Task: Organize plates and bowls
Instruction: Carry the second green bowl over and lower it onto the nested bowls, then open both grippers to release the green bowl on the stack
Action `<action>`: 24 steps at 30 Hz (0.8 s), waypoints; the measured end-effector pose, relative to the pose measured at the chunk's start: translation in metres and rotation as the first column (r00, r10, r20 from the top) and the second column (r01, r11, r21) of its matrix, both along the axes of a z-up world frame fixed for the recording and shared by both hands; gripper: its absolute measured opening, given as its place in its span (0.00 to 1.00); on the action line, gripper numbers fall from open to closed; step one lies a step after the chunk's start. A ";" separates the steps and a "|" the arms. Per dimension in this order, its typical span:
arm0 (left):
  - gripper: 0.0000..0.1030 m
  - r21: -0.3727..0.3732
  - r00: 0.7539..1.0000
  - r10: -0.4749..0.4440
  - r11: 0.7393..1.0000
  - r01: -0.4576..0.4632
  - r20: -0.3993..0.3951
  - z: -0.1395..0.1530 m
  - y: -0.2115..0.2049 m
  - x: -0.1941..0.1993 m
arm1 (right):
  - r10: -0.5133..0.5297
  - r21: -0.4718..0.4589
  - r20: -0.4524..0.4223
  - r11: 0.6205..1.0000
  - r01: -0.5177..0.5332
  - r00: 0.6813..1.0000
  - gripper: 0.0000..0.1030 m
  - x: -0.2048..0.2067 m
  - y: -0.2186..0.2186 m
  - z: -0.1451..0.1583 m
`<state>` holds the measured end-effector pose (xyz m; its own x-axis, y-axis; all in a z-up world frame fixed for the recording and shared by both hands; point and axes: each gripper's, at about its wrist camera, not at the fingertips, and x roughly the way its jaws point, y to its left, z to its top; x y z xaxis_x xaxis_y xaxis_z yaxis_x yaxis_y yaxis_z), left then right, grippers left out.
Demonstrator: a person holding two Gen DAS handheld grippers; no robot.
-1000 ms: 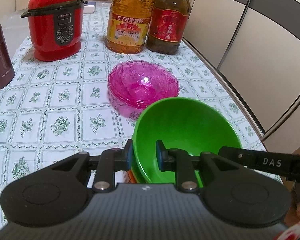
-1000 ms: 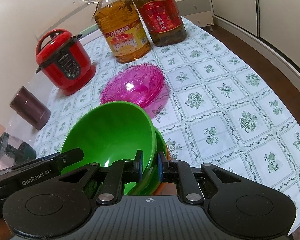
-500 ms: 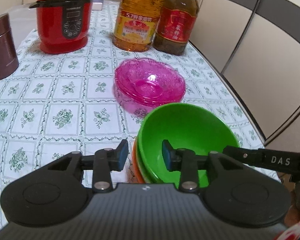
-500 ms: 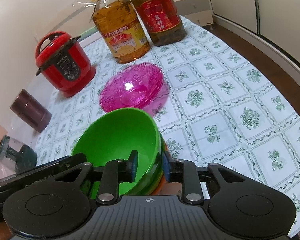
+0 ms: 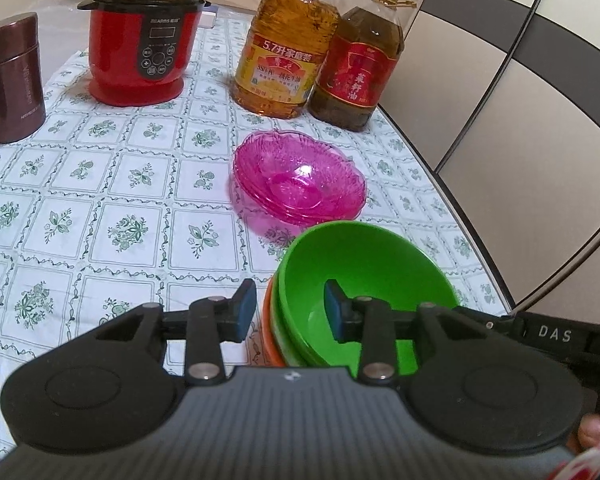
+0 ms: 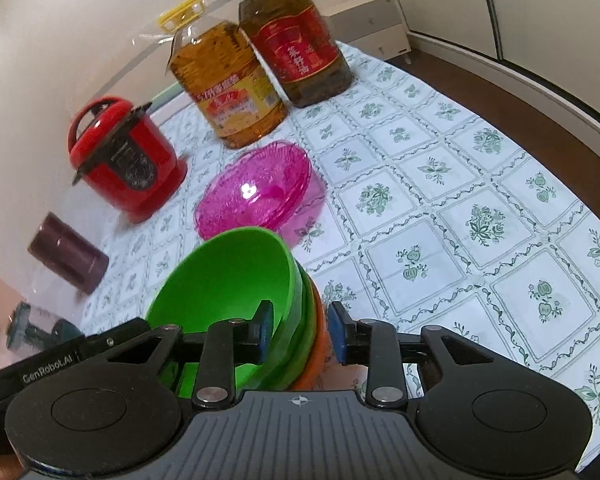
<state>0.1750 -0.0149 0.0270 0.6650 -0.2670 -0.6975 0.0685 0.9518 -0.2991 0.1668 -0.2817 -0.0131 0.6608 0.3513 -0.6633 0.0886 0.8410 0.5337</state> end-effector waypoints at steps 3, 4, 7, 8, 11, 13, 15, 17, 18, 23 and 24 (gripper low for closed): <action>0.32 -0.003 1.000 0.004 1.000 -0.004 -0.001 0.000 0.001 0.000 | 0.001 0.004 0.001 1.000 -0.001 1.000 0.31 0.001 -0.001 -0.002; 0.32 -0.003 1.000 0.007 1.000 -0.007 -0.002 -0.001 0.001 0.000 | -0.001 0.008 0.000 1.000 0.001 1.000 0.31 0.001 -0.001 -0.003; 0.32 -0.008 1.000 0.007 1.000 -0.007 -0.005 -0.001 0.000 -0.001 | -0.005 0.015 -0.006 1.000 0.005 1.000 0.30 0.002 -0.002 -0.005; 0.32 -0.008 1.000 0.006 1.000 -0.006 -0.005 -0.001 0.000 -0.001 | -0.004 0.019 -0.009 1.000 0.004 1.000 0.30 0.002 -0.001 -0.006; 0.32 -0.011 1.000 0.006 1.000 -0.006 -0.005 -0.001 -0.001 -0.002 | -0.008 0.021 -0.013 1.000 0.008 1.000 0.31 0.002 -0.001 -0.007; 0.33 -0.011 1.000 0.008 1.000 -0.008 -0.001 0.000 -0.001 -0.003 | -0.005 0.030 -0.011 1.000 0.005 1.000 0.31 0.001 -0.001 -0.006; 0.35 -0.012 1.000 0.011 1.000 -0.011 0.001 0.001 0.000 -0.004 | -0.007 0.039 0.002 0.999 0.007 1.000 0.31 -0.001 -0.001 -0.004; 0.38 -0.013 1.000 0.013 1.000 -0.013 0.004 0.002 0.000 -0.005 | -0.003 0.038 0.003 0.999 0.003 1.000 0.31 -0.002 0.001 -0.002; 0.39 -0.012 1.000 0.014 1.000 -0.014 0.005 0.003 0.000 -0.006 | -0.001 0.029 0.003 1.000 0.001 1.000 0.31 -0.002 0.002 -0.001; 0.54 -0.009 1.000 0.013 1.000 -0.013 0.026 0.009 0.001 -0.015 | 0.004 -0.021 0.010 1.000 -0.004 1.000 0.43 -0.008 0.008 0.004; 0.55 -0.007 0.999 0.012 1.000 -0.012 0.034 0.011 0.001 -0.018 | 0.009 -0.036 0.017 0.999 -0.008 1.000 0.50 -0.011 0.009 0.005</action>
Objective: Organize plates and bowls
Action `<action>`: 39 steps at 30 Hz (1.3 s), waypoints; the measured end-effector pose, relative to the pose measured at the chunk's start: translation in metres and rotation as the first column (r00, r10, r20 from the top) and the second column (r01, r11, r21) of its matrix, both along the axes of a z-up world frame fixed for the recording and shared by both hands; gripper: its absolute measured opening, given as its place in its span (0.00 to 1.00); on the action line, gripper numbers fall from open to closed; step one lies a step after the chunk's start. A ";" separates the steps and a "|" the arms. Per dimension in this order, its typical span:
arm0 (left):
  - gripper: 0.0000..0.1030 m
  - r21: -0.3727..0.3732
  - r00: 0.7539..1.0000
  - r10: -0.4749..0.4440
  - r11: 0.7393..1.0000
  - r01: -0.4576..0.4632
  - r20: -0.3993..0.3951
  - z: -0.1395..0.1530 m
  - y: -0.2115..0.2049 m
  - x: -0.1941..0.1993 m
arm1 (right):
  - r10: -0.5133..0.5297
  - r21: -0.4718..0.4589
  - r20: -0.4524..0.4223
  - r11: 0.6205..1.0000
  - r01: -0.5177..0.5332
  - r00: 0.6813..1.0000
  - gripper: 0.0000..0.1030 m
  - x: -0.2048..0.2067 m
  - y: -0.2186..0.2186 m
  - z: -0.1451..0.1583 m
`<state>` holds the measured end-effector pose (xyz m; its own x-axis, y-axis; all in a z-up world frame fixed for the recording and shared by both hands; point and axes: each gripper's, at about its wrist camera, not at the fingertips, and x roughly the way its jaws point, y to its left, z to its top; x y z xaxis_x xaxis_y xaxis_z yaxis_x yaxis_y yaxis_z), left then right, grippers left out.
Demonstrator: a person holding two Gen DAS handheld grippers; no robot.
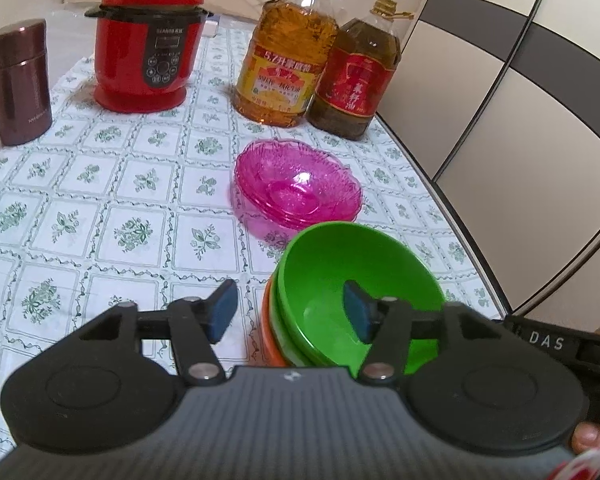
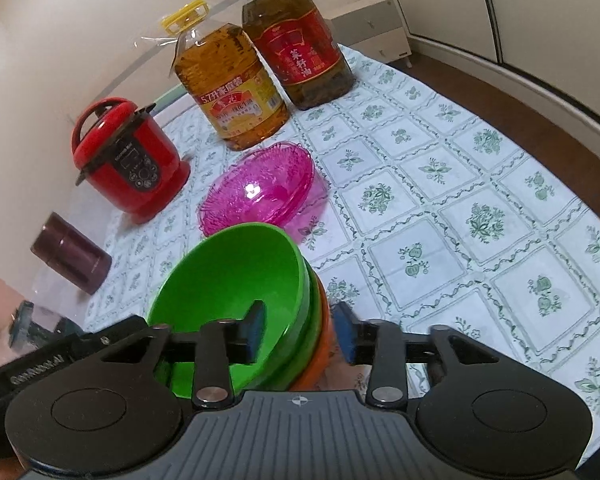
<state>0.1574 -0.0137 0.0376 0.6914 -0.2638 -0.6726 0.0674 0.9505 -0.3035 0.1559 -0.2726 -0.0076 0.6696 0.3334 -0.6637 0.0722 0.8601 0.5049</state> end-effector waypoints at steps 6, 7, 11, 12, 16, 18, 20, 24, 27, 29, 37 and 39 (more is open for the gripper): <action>0.63 -0.007 0.999 0.008 1.000 -0.008 0.047 0.007 0.005 -0.019 | 0.021 -0.044 0.018 0.999 -0.021 1.000 0.55 -0.012 0.006 0.005; 0.64 0.000 0.998 0.011 1.000 -0.011 0.058 0.009 0.006 -0.023 | 0.023 -0.050 0.021 0.998 -0.022 1.000 0.55 -0.014 0.007 0.006; 0.64 -0.011 0.995 0.031 0.999 -0.030 0.093 0.011 0.014 -0.036 | 0.029 -0.071 0.027 0.997 -0.027 0.999 0.55 -0.021 0.009 0.007; 0.64 -0.018 0.995 0.030 0.999 -0.028 0.097 0.011 0.016 -0.039 | 0.030 -0.077 0.028 0.997 -0.028 0.999 0.55 -0.022 0.009 0.008; 0.66 0.003 0.993 0.038 0.999 -0.038 0.114 0.010 0.021 -0.050 | 0.042 -0.099 0.034 0.994 -0.039 0.999 0.55 -0.030 0.012 0.009; 0.66 0.027 0.993 0.047 0.998 -0.050 0.110 0.009 0.021 -0.055 | 0.051 -0.116 0.036 0.992 -0.046 0.998 0.55 -0.033 0.014 0.010; 0.67 0.060 0.993 0.049 0.997 -0.055 0.107 0.009 0.021 -0.059 | 0.067 -0.141 0.049 0.988 -0.060 0.997 0.55 -0.038 0.017 0.012; 0.69 0.113 0.992 0.049 0.992 -0.062 0.112 0.008 0.021 -0.067 | 0.095 -0.189 0.069 0.979 -0.080 0.993 0.55 -0.046 0.024 0.015; 0.70 0.123 0.992 0.038 0.991 -0.053 0.117 0.007 0.023 -0.071 | 0.098 -0.193 0.066 0.978 -0.084 0.993 0.55 -0.051 0.025 0.015; 0.73 0.141 0.992 0.024 0.989 -0.041 0.120 0.008 0.022 -0.073 | 0.092 -0.205 0.063 0.976 -0.078 0.994 0.55 -0.054 0.027 0.016; 0.73 0.178 0.996 -0.061 0.983 0.048 0.071 0.004 0.017 -0.071 | 0.071 -0.212 0.045 0.976 -0.060 0.996 0.55 -0.062 0.030 0.015; 0.73 0.178 0.996 -0.059 0.983 0.047 0.062 0.004 0.018 -0.070 | 0.070 -0.213 0.042 0.975 -0.059 0.997 0.55 -0.064 0.031 0.015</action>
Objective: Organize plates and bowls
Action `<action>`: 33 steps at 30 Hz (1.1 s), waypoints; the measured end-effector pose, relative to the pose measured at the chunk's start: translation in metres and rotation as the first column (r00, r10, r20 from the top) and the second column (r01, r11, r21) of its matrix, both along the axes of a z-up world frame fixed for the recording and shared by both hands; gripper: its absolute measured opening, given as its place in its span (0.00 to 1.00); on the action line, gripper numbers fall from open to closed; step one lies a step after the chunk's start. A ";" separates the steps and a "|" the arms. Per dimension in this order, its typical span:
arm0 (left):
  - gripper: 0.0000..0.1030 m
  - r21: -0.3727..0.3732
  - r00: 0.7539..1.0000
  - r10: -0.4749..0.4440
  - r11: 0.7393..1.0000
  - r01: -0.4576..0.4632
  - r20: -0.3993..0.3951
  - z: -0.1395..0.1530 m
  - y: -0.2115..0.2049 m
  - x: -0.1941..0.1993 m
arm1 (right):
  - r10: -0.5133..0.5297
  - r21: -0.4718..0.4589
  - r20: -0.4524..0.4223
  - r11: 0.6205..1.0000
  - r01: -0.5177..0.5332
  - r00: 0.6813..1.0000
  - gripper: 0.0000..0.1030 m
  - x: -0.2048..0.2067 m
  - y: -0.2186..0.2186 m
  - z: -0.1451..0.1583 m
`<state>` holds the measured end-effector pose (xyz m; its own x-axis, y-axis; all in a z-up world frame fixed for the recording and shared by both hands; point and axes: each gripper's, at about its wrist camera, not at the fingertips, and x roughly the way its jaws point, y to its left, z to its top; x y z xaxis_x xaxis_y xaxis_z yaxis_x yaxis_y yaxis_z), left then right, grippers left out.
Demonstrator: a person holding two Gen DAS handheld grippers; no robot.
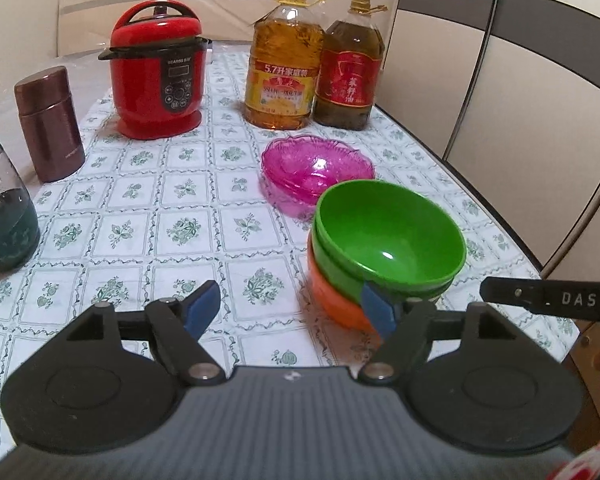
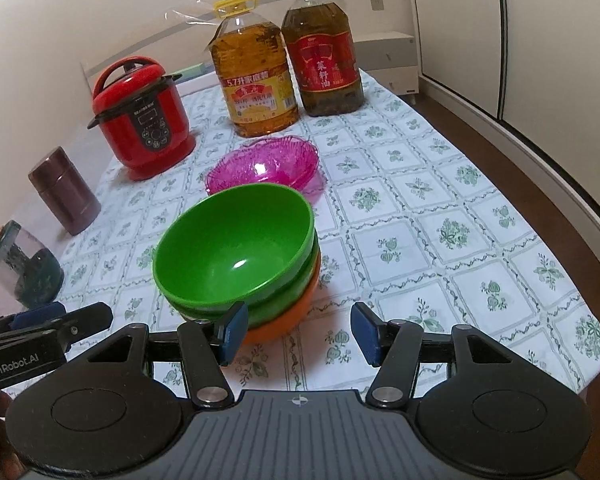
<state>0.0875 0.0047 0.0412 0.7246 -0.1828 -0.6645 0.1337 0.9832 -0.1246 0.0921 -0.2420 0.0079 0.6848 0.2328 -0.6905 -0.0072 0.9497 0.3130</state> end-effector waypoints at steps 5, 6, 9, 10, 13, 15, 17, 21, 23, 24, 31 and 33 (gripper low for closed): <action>0.73 -0.010 1.000 0.016 1.000 -0.017 -0.020 -0.002 0.008 0.003 | 0.001 -0.012 -0.005 1.000 -0.001 1.000 0.55 -0.001 0.002 0.000; 0.73 -0.016 1.000 0.018 1.000 -0.019 -0.023 -0.002 0.010 0.004 | 0.000 -0.015 -0.005 1.000 0.000 1.000 0.55 -0.002 0.003 0.000; 0.73 -0.028 0.999 0.021 0.999 -0.022 -0.034 -0.003 0.014 0.005 | 0.000 -0.021 -0.007 1.000 0.000 1.000 0.55 -0.003 0.005 0.000; 0.73 -0.034 0.999 0.020 0.999 -0.021 -0.039 -0.004 0.016 0.006 | -0.002 -0.018 -0.008 1.000 0.002 1.000 0.55 -0.003 0.006 0.000; 0.73 -0.055 0.998 0.018 0.998 -0.021 -0.054 -0.006 0.019 0.010 | -0.002 -0.026 -0.015 1.000 0.001 1.000 0.55 -0.003 0.008 -0.001; 0.73 -0.075 0.998 0.016 0.997 -0.021 -0.065 -0.008 0.022 0.012 | -0.006 -0.030 -0.024 1.000 0.005 1.000 0.55 -0.002 0.009 -0.002; 0.73 -0.087 0.998 0.012 0.996 -0.018 -0.068 -0.008 0.025 0.014 | -0.008 -0.034 -0.029 0.999 0.007 1.000 0.55 -0.003 0.010 -0.003; 0.73 -0.110 0.997 0.001 0.994 -0.010 -0.082 -0.011 0.027 0.019 | -0.014 -0.026 -0.035 1.000 0.013 0.999 0.55 -0.004 0.010 -0.002; 0.73 -0.130 0.995 -0.003 0.991 -0.010 -0.095 -0.011 0.028 0.023 | -0.015 -0.012 -0.039 1.000 0.015 0.999 0.55 -0.004 0.010 -0.002; 0.73 -0.143 0.995 -0.004 0.990 -0.010 -0.102 -0.012 0.029 0.025 | -0.016 -0.001 -0.042 1.000 0.016 0.999 0.55 -0.004 0.009 -0.002; 0.72 -0.235 0.992 -0.017 0.972 -0.013 -0.127 -0.012 0.031 0.044 | -0.047 0.120 -0.069 0.991 0.055 0.996 0.55 0.004 -0.003 -0.002; 0.72 -0.259 0.990 -0.020 0.966 -0.017 -0.143 -0.013 0.032 0.052 | -0.056 0.166 -0.086 0.984 0.070 0.995 0.55 0.011 -0.009 -0.003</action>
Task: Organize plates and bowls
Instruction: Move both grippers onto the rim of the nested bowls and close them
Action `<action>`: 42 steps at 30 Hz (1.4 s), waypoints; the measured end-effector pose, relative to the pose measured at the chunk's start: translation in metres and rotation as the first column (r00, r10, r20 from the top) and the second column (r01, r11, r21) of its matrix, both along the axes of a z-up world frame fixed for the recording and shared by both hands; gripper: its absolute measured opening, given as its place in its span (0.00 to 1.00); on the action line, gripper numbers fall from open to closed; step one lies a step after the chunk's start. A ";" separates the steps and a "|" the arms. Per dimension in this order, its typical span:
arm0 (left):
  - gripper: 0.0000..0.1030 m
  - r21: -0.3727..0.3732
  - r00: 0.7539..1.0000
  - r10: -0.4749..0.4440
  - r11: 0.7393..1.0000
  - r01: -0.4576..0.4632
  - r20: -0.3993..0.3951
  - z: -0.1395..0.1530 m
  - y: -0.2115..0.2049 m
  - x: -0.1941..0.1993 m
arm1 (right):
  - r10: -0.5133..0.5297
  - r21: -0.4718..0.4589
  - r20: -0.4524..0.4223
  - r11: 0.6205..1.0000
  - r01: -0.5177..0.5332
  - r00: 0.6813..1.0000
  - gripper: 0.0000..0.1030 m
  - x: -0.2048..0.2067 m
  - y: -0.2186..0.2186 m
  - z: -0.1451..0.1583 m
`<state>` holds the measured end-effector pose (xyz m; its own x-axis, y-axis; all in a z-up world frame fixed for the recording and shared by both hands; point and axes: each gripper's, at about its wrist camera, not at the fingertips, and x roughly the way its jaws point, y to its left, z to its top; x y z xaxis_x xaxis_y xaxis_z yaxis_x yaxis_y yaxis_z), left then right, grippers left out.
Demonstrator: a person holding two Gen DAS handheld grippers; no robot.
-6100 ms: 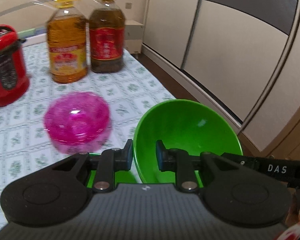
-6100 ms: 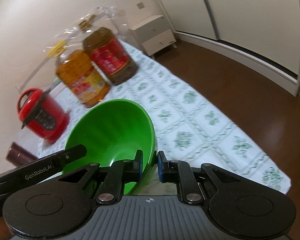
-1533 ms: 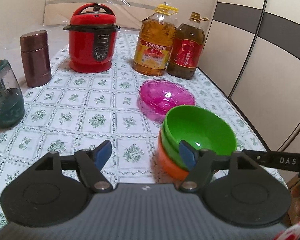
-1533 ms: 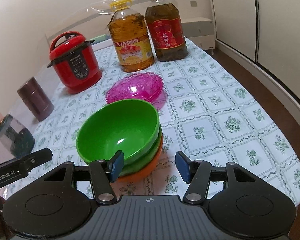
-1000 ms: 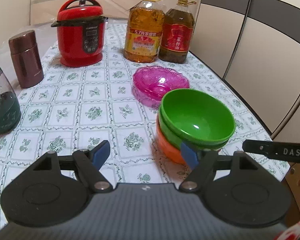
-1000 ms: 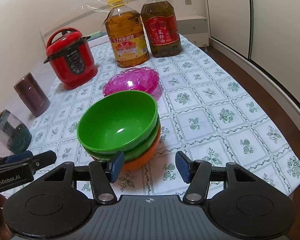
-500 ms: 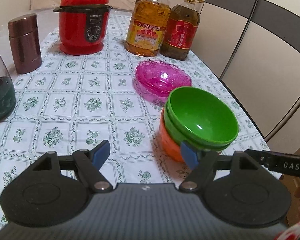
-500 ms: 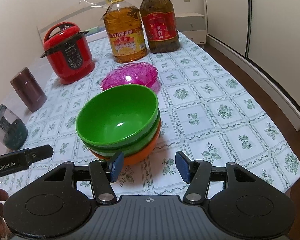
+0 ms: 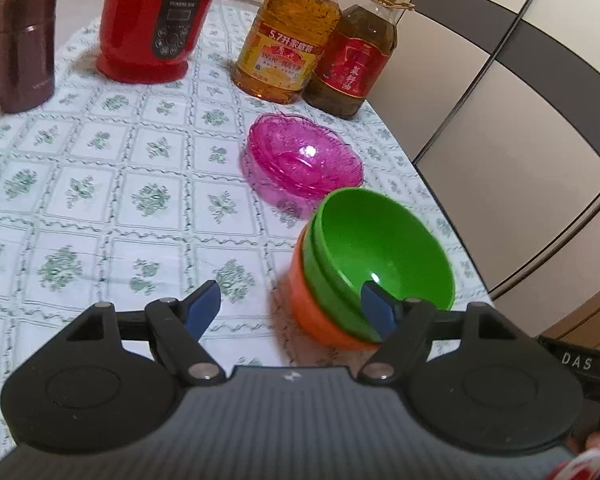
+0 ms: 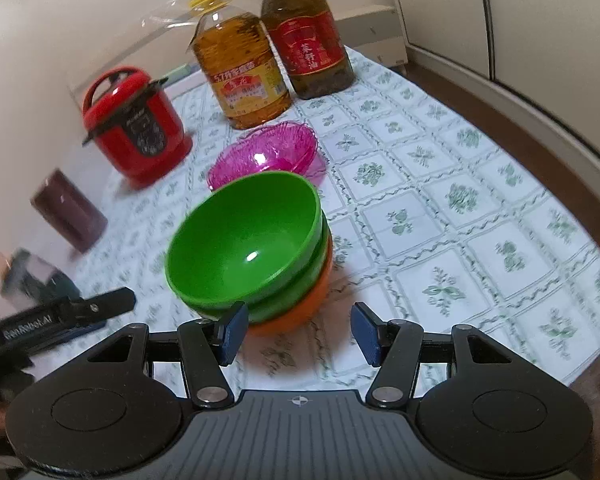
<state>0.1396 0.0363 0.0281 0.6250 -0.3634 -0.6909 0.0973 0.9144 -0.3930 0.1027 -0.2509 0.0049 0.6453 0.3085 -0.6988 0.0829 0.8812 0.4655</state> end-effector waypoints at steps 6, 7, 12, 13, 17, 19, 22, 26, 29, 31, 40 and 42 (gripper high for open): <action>0.72 -0.060 0.999 -0.006 0.998 0.003 -0.049 -0.007 -0.005 0.026 | -0.027 0.071 -0.029 0.997 0.029 0.999 0.55 0.022 -0.011 -0.002; 0.72 -0.071 0.998 -0.009 0.997 0.005 -0.059 -0.009 -0.007 0.030 | -0.029 0.070 -0.027 0.997 0.031 0.999 0.55 0.026 -0.011 -0.002; 0.69 -0.085 0.994 -0.018 0.996 0.009 -0.105 -0.021 -0.018 0.049 | -0.019 0.086 -0.049 0.996 0.023 0.999 0.55 0.048 -0.014 -0.007; 0.67 -0.086 0.993 -0.023 0.996 0.013 -0.112 -0.023 -0.020 0.052 | -0.019 0.086 -0.052 0.996 0.023 0.998 0.55 0.053 -0.014 -0.008; 0.64 -0.082 0.990 -0.028 0.996 0.017 -0.138 -0.033 -0.028 0.063 | -0.016 0.097 -0.082 0.995 0.024 0.997 0.55 0.067 -0.015 -0.016; 0.63 -0.090 0.988 -0.033 0.996 0.020 -0.153 -0.038 -0.030 0.066 | -0.013 0.100 -0.095 0.995 0.022 0.995 0.55 0.072 -0.015 -0.021; 0.61 -0.099 0.984 -0.036 0.995 0.019 -0.173 -0.045 -0.033 0.070 | -0.013 0.126 -0.125 0.992 0.029 0.992 0.55 0.080 -0.017 -0.030; 0.55 -0.109 0.982 -0.031 0.994 0.011 -0.187 -0.051 -0.034 0.073 | -0.016 0.136 -0.155 0.990 0.038 0.988 0.55 0.086 -0.019 -0.039; 0.52 -0.113 0.980 -0.025 0.994 0.003 -0.196 -0.055 -0.034 0.075 | -0.019 0.135 -0.166 0.990 0.042 0.986 0.55 0.089 -0.018 -0.043; 0.49 -0.114 0.980 -0.019 0.993 -0.004 -0.199 -0.056 -0.034 0.076 | -0.017 0.139 -0.171 0.989 0.041 0.985 0.55 0.090 -0.018 -0.046; 0.36 -0.113 0.977 -0.019 0.994 -0.005 -0.213 -0.061 -0.037 0.078 | -0.020 0.165 -0.206 0.985 0.054 0.978 0.42 0.095 -0.016 -0.057; 0.36 -0.101 0.978 -0.020 0.995 -0.001 -0.209 -0.061 -0.038 0.078 | -0.021 0.158 -0.208 0.986 0.055 0.978 0.39 0.095 -0.016 -0.058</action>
<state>0.2174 -0.0015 -0.0329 0.4660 -0.4429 -0.7659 0.0117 0.8687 -0.4952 0.1981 -0.2669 -0.0534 0.5073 0.4065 -0.7599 0.2231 0.7897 0.5714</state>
